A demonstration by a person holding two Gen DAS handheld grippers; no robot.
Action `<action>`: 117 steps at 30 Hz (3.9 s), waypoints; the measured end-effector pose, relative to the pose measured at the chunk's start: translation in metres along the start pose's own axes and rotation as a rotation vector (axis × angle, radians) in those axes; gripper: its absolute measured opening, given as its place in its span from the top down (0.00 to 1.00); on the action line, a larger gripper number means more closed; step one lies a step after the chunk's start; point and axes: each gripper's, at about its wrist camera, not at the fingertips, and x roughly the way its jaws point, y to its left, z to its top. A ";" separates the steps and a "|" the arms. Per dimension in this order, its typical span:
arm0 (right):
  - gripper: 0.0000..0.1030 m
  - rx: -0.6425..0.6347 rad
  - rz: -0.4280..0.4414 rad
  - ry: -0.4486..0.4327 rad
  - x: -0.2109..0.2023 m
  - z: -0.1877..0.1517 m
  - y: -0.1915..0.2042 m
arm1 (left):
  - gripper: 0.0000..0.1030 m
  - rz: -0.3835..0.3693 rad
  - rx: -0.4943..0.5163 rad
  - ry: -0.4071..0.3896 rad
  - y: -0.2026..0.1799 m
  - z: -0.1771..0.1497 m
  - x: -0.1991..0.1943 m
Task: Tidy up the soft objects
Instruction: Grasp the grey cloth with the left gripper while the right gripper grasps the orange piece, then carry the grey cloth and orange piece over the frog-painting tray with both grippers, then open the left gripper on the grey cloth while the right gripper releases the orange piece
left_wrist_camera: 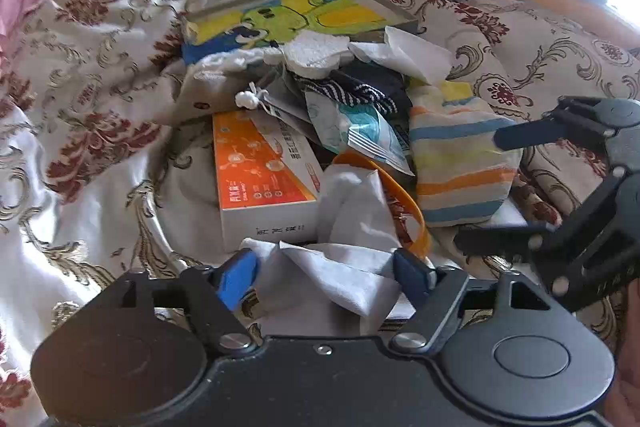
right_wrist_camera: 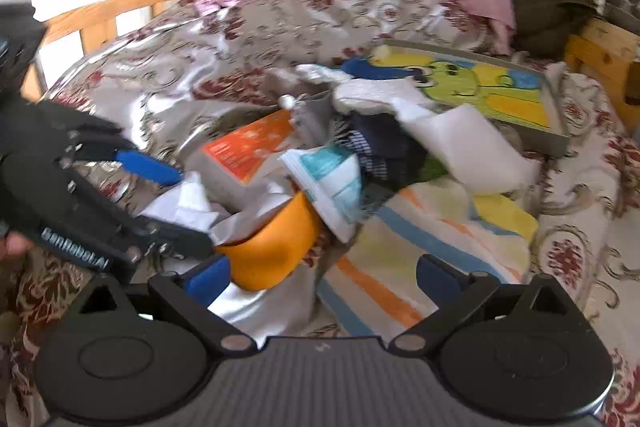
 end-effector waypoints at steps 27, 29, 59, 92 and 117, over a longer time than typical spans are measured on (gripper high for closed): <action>0.45 -0.403 0.022 -0.062 0.049 -0.004 0.066 | 0.65 -0.056 -0.206 0.129 0.036 -0.009 0.013; 0.53 -0.419 0.028 -0.069 0.048 -0.006 0.068 | 0.71 -0.045 -0.197 0.137 0.033 -0.007 0.011; 0.76 -0.203 -0.192 -0.426 -0.014 0.079 -0.035 | 0.93 0.232 -0.217 -0.335 0.015 0.124 -0.057; 0.56 0.148 -0.257 -0.150 0.152 0.117 -0.208 | 0.82 0.158 -0.371 -0.020 0.043 0.243 0.213; 0.00 0.322 -0.283 -0.502 -0.016 0.105 -0.183 | 0.01 0.308 -0.424 -0.481 -0.005 0.196 0.039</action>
